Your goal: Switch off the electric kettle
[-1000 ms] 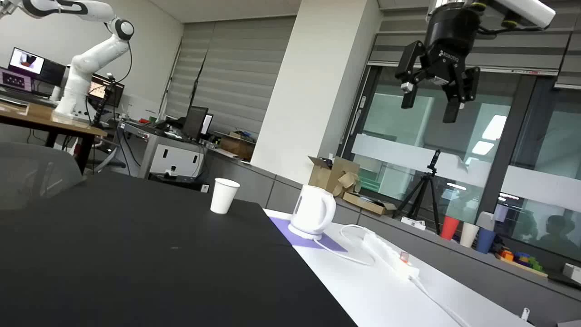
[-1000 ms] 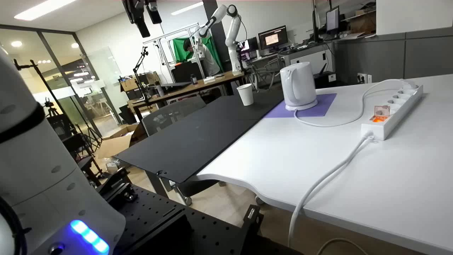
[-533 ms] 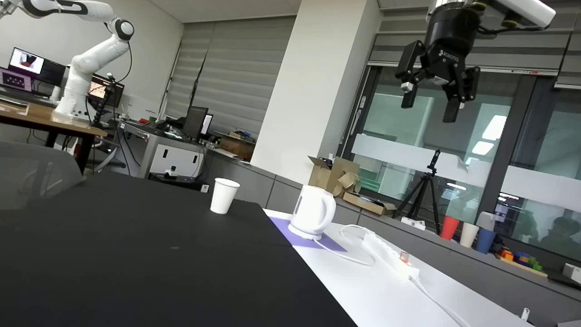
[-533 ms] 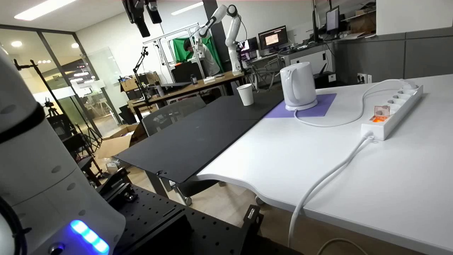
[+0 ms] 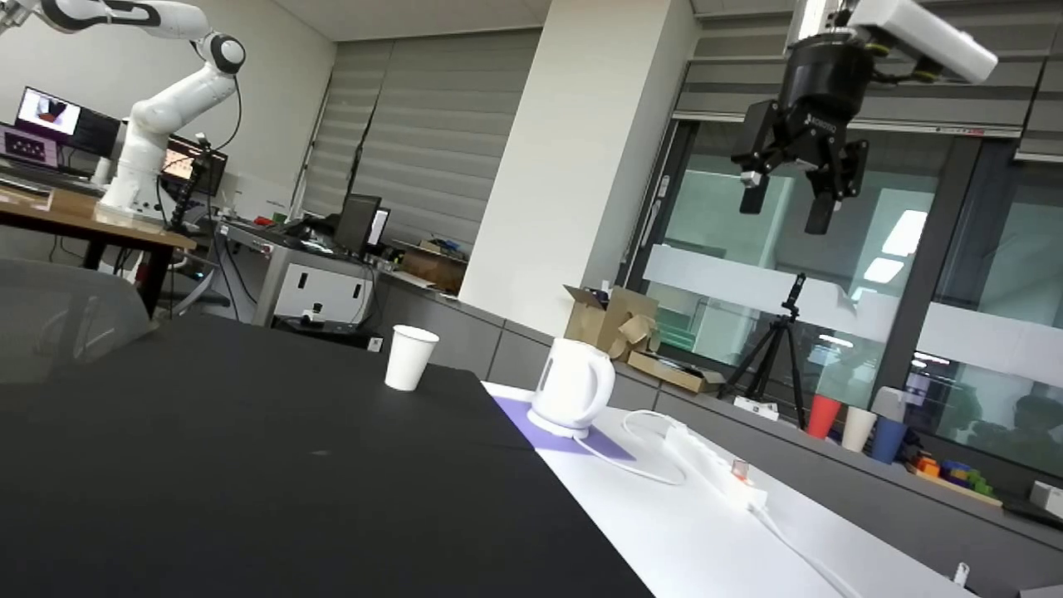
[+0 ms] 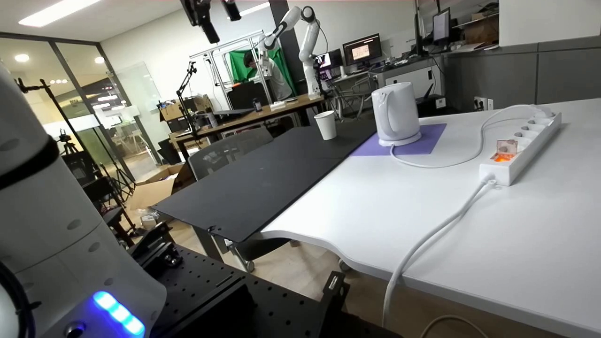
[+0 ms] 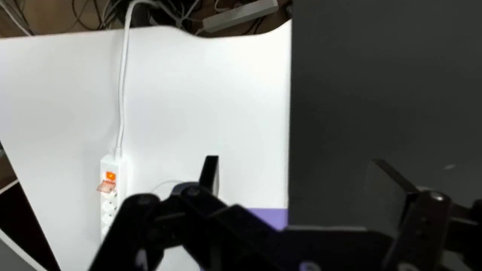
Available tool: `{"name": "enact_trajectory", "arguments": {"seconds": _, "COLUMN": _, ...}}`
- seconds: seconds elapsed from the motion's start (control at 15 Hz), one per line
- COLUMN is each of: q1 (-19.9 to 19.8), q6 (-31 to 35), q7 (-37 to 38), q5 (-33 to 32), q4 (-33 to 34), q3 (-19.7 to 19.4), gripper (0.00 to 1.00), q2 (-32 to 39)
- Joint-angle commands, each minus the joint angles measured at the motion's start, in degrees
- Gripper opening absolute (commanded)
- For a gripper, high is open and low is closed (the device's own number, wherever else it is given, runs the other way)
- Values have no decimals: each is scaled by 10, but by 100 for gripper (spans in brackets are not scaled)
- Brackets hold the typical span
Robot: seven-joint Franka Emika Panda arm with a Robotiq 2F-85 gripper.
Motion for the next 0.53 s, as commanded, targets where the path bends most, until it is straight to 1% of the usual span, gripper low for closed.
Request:
{"name": "enact_trajectory", "arguments": {"seconds": 0.0, "q1": -22, "q6": 57, "q7": -81, "q5": -50, "q4": 66, "q3": -59, "gripper": 100, "q2": 115}}
{"name": "enact_trajectory", "arguments": {"seconds": 0.07, "q1": -24, "q6": 77, "q7": -102, "q5": -54, "q4": 83, "q3": -74, "gripper": 75, "q2": 145}}
{"name": "enact_trajectory", "arguments": {"seconds": 0.13, "q1": -28, "q6": 90, "q7": -115, "q5": -53, "q4": 106, "q3": -86, "gripper": 74, "q2": 181}}
{"name": "enact_trajectory", "arguments": {"seconds": 0.2, "q1": -29, "q6": 101, "q7": -127, "q5": -48, "q4": 128, "q3": -96, "gripper": 68, "q2": 214}}
{"name": "enact_trajectory", "arguments": {"seconds": 0.27, "q1": -30, "q6": 107, "q7": -136, "q5": -42, "q4": 154, "q3": -103, "gripper": 59, "q2": 248}}
{"name": "enact_trajectory", "arguments": {"seconds": 0.47, "q1": -34, "q6": 102, "q7": -153, "q5": -29, "q4": 253, "q3": -119, "gripper": 38, "q2": 351}}
